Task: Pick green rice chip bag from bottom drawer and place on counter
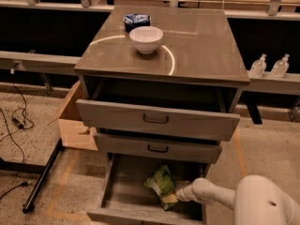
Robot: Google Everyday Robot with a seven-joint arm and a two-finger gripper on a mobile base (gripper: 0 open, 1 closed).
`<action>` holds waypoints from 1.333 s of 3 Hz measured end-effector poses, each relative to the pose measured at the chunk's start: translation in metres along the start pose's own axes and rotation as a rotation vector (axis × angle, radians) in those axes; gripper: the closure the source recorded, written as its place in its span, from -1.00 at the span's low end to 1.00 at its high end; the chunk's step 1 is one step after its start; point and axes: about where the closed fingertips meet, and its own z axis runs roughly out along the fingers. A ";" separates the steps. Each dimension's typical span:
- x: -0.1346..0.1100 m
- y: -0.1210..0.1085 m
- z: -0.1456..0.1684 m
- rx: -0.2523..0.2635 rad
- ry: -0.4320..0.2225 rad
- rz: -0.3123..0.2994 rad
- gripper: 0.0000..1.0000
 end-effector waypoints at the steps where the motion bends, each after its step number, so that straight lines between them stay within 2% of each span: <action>1: -0.008 0.001 -0.018 -0.003 -0.006 -0.041 0.46; 2: -0.025 0.000 -0.060 -0.041 -0.037 -0.121 0.91; 3: -0.032 0.023 -0.104 -0.166 0.012 -0.258 1.00; 4: -0.034 0.045 -0.150 -0.233 0.055 -0.369 1.00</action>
Offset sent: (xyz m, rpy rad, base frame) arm -0.0349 -0.0379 0.1225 0.0499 -0.0706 0.2765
